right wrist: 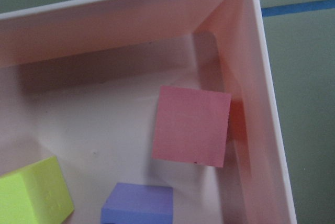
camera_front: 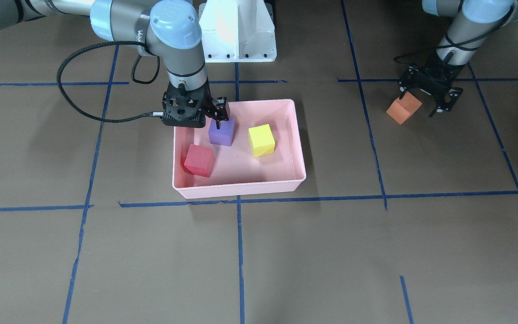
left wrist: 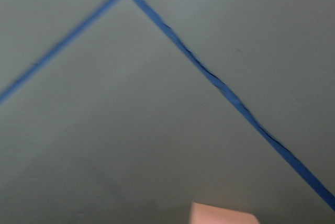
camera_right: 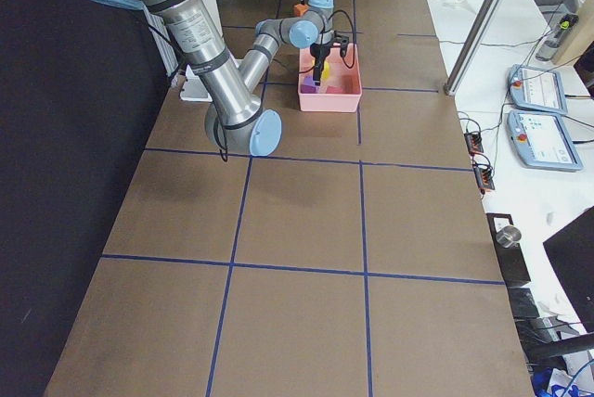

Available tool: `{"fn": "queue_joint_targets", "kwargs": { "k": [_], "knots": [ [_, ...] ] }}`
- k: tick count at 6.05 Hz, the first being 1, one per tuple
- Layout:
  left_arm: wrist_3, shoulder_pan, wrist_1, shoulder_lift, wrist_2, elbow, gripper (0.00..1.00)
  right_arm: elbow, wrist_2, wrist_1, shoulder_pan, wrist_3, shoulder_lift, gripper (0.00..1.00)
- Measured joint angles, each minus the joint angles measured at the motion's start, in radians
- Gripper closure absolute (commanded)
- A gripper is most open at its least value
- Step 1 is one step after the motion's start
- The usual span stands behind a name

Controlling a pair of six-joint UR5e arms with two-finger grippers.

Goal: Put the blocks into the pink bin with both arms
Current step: 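Lower the red cube into the bin while the left gripper reaches the orange cube, then grasp the orange cube with the left gripper while the right gripper releases the red cube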

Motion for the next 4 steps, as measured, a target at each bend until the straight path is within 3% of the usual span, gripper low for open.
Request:
{"fn": "queue_joint_targets", "kwargs": {
  "k": [4],
  "knots": [
    [0.007, 0.061, -0.049, 0.035, -0.026, 0.006, 0.00, 0.047, 0.003, 0.000, 0.001, 0.001, -0.033, 0.00]
  ]
}}
